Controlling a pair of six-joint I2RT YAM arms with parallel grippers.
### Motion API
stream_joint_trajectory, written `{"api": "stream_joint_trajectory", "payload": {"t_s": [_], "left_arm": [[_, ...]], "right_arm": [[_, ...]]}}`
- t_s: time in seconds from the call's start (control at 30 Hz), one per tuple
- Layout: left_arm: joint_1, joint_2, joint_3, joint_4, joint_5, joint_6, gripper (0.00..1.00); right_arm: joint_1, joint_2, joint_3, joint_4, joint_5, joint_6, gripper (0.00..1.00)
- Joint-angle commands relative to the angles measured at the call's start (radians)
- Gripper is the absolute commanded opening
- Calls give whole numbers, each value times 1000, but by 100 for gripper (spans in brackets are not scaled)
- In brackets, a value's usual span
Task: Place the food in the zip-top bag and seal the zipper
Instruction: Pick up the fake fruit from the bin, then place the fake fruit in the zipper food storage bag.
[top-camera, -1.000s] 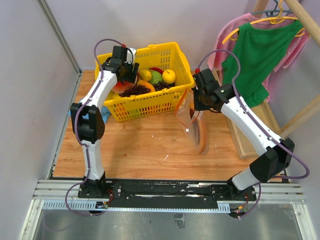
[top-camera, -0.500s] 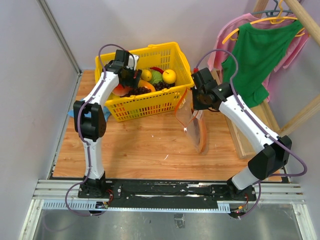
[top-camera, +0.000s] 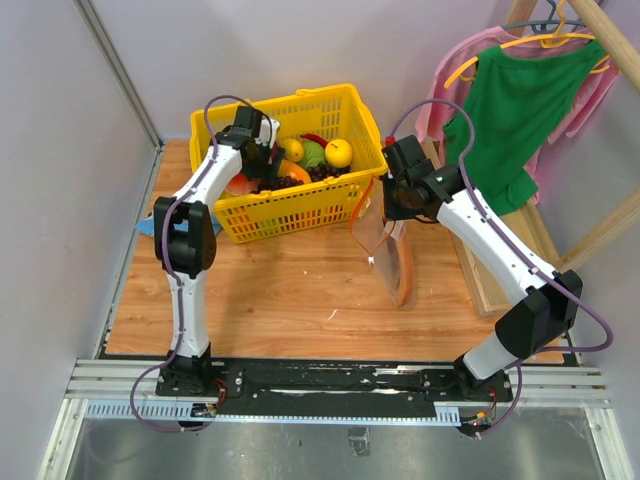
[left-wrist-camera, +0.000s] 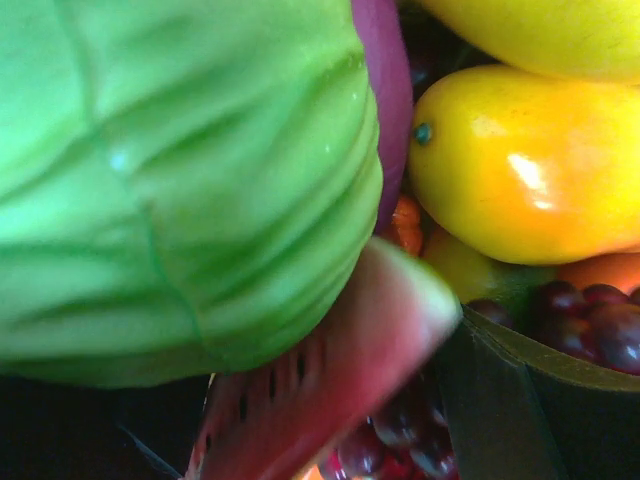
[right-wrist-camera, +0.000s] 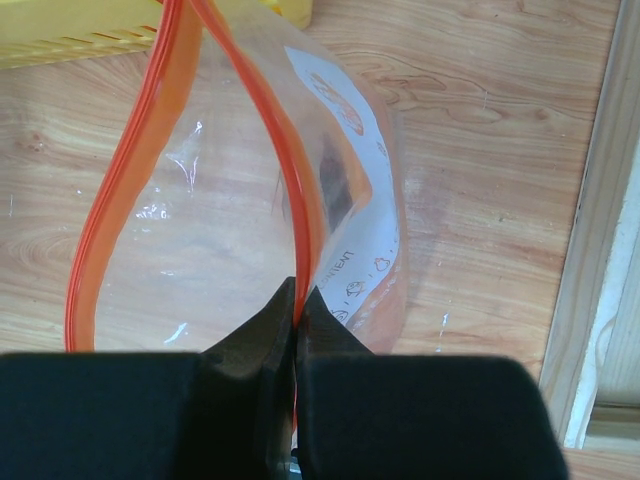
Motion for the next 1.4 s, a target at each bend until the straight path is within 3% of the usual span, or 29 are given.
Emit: {"api": "stream_joint_trajectory", "payload": {"t_s": [0.0,0.1,0.4,0.8,1.03,1.37], "left_arm": [[1,48,24,-27,21,-2,83],[2,50,37,-33,30,-10,76],[2,-69,30,-21,38,-41,42],[1,-254,-39,79,45,-148,26],[1,-342,-68,185,202,-296,15],[-59,-487,-198,390,428,-506,8]], "right_arm": [[0,-3,16,1,-8,-1,1],[0,-6,12,-1,-10,1,1],[1,-28,2,-1,-4,5,1],[0,-41,-9,10,-17,13,1],[1,-43,-6,15,-28,25,1],[2,-60,-22,45,-88,63,1]]}}
